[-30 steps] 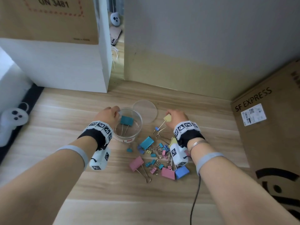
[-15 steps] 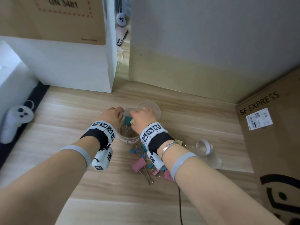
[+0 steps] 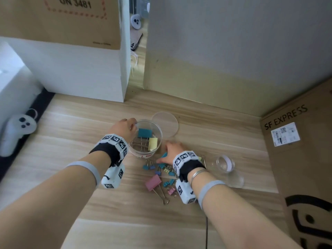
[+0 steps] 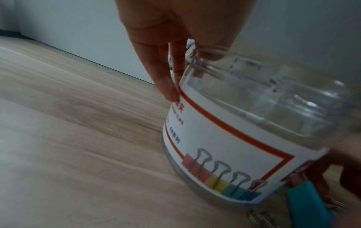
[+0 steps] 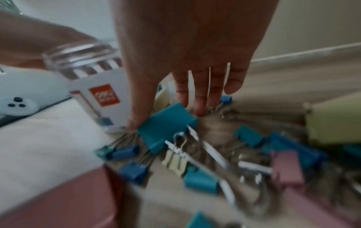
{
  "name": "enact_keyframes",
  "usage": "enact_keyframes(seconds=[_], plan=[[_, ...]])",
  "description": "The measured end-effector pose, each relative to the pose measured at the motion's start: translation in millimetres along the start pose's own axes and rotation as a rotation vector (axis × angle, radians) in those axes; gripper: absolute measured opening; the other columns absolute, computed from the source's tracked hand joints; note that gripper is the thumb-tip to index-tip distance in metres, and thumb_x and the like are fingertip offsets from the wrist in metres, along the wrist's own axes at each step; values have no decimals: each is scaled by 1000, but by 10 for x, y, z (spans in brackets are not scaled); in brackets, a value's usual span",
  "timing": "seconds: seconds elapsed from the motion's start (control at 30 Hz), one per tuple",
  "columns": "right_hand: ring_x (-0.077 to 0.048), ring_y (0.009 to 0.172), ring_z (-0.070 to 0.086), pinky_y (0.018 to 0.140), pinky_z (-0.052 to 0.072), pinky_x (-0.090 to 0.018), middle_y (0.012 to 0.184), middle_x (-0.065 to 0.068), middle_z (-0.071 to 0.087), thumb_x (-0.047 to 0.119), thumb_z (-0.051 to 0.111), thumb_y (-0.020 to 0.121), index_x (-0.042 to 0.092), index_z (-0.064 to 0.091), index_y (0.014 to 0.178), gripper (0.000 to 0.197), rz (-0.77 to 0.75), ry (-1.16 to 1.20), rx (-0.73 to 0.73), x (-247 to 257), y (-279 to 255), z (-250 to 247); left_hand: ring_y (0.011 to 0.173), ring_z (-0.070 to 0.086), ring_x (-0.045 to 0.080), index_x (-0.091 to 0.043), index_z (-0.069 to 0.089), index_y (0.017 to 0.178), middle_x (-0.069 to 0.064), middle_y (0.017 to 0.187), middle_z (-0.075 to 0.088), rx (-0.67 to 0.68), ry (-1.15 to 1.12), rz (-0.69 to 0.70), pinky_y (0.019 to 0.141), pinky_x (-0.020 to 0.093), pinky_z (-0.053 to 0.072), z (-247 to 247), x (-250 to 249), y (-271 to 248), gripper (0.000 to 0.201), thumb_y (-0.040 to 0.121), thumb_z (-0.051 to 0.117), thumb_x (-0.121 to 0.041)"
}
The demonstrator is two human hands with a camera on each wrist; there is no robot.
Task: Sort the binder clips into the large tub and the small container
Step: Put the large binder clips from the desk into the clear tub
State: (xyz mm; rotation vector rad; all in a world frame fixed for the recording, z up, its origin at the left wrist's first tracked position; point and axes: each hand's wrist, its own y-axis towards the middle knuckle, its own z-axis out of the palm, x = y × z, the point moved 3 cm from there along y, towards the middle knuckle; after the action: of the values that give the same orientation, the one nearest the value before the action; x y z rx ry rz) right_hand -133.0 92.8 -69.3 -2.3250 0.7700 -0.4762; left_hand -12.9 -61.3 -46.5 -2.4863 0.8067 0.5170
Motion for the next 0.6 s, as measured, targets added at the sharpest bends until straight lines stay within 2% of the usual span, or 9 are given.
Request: enact_keyframes(seconds=[0.03,0.07,0.13,0.2,0.3,0.4,0.43,0.53,0.6], plan=[[-29,106,57,89,51,-43,117,-10,57,58,72,66,13,45,125,79,-12,-4,6,39,22,79,79,47,26,-13,53,123,20,107,60,-1,-4,-2,71,30,40,2,1,-3,34,96,33,-19],[-30,105,58,87,52,-42,117,-11,58,57,73,65,13,45,125,79,-27,-14,7,80,39,127,79,46,25,-13,52,122,19,107,59,-2,-6,-3,71,30,40,5,2,-5,33,96,33,-20],[-30,96,62,80,54,-37,112,-11,63,44,70,71,11,53,117,59,-41,-45,19,122,60,136,80,48,27,-13,53,122,20,107,59,-5,-10,-1,71,31,39,1,0,-11,33,95,33,-20],[-27,93,64,82,55,-36,108,-10,67,33,66,78,9,61,108,39,-31,-3,12,91,62,73,84,53,31,-13,53,122,20,108,59,-5,-14,3,72,31,39,-8,-6,-15,33,95,34,-19],[-20,95,64,87,52,-32,106,-3,67,35,68,81,13,66,102,32,-16,295,-84,-55,-28,-198,80,49,27,-13,52,122,19,108,59,-1,-13,8,72,30,40,-10,4,-10,34,96,33,-20],[-14,93,61,72,47,-20,107,3,65,39,65,81,17,64,105,32,-57,561,-221,-164,-176,-631,79,47,26,-14,52,123,19,107,59,5,-16,8,73,31,42,-7,5,-5,34,96,33,-21],[-13,94,60,72,44,-19,105,5,64,38,65,81,19,65,104,30,-81,625,-266,-159,-222,-775,80,48,26,-14,52,123,19,108,58,7,-19,4,74,32,43,-9,3,-5,34,96,33,-21],[-10,98,57,84,46,-26,100,9,64,31,66,82,22,65,98,19,-178,767,-358,19,-309,-1098,88,56,32,-14,51,124,19,110,58,10,-16,6,77,34,46,-11,8,-3,34,96,32,-22],[-9,98,57,86,47,-25,108,6,66,26,65,83,21,64,104,21,-243,779,-374,233,-313,-1171,94,59,35,-13,51,125,19,110,59,9,-1,23,76,33,45,0,22,4,35,97,33,-21]])
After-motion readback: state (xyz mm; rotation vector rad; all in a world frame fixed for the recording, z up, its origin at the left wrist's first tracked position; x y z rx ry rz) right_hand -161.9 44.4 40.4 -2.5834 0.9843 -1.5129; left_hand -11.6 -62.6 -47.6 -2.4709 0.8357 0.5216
